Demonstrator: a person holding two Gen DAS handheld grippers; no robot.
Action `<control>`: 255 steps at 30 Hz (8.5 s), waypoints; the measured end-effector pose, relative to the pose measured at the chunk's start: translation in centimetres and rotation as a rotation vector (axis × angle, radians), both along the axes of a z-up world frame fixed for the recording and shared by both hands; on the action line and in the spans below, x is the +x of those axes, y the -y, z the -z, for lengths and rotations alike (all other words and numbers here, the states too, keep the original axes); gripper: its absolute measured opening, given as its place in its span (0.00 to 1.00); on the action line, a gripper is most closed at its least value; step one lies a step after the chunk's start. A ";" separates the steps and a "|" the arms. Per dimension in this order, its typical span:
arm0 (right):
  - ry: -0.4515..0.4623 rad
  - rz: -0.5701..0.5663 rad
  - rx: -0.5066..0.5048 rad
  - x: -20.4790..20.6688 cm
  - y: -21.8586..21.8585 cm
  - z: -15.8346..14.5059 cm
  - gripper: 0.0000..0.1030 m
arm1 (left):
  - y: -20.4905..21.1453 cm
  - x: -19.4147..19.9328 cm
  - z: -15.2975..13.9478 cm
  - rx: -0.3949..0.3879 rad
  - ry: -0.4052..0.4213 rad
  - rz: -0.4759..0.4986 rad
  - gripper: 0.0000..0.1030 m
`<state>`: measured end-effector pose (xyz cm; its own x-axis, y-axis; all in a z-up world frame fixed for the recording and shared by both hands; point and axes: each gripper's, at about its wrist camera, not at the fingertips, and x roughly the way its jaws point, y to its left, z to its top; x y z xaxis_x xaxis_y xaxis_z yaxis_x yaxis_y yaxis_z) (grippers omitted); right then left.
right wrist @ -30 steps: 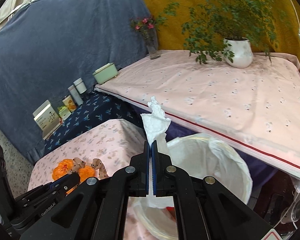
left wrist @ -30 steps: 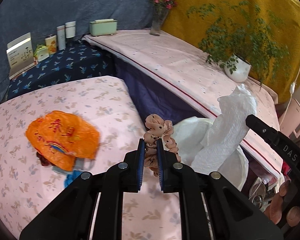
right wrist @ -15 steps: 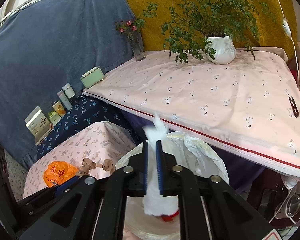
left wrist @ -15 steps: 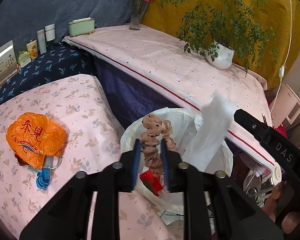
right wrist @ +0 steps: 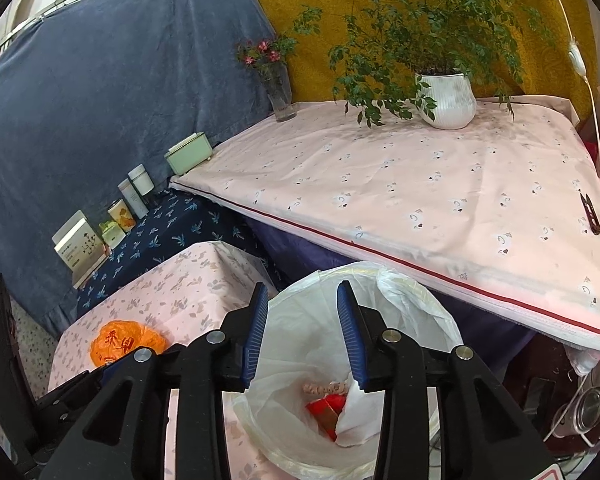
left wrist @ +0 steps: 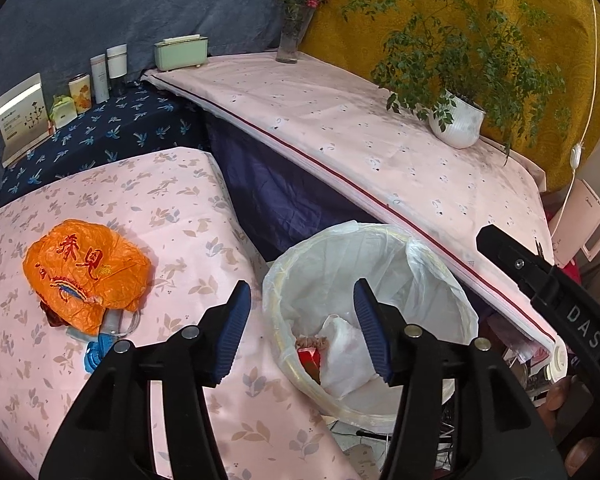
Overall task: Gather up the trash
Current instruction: 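Carry tissue and scrunchie over the trash bin and open both tools, then move both tools back over the orange snack bags, then grasp the blue cord with the left tool, then grasp and lift the orange snack bag with the right tool while the left tool holds the cord, then carry cord and orange bag over the trash bin and open both tools, then move both tools back over the remaining orange bag on the grey pouch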
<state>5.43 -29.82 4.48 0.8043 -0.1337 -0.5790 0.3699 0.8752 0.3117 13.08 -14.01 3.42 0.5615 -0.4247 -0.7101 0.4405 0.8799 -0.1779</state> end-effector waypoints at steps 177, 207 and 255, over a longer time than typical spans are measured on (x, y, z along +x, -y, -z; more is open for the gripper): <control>-0.041 -0.003 0.055 -0.7 1.0 2.6 0.35 | 2.7 -1.1 1.2 0.001 -0.001 0.028 0.56; -0.046 -0.146 -0.015 1.3 -8.1 1.4 0.46 | -10.1 0.7 1.8 -0.067 -0.061 -0.208 0.58; -0.222 -0.353 -0.086 7.6 -23.4 8.2 0.51 | -26.3 4.5 6.8 -0.088 -0.141 -0.433 0.76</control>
<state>12.98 -6.40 -3.72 0.6662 0.0726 -0.7423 0.0927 0.9795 0.1790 17.59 12.26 -3.35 0.6008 -0.2348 -0.7642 0.0017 0.9563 -0.2925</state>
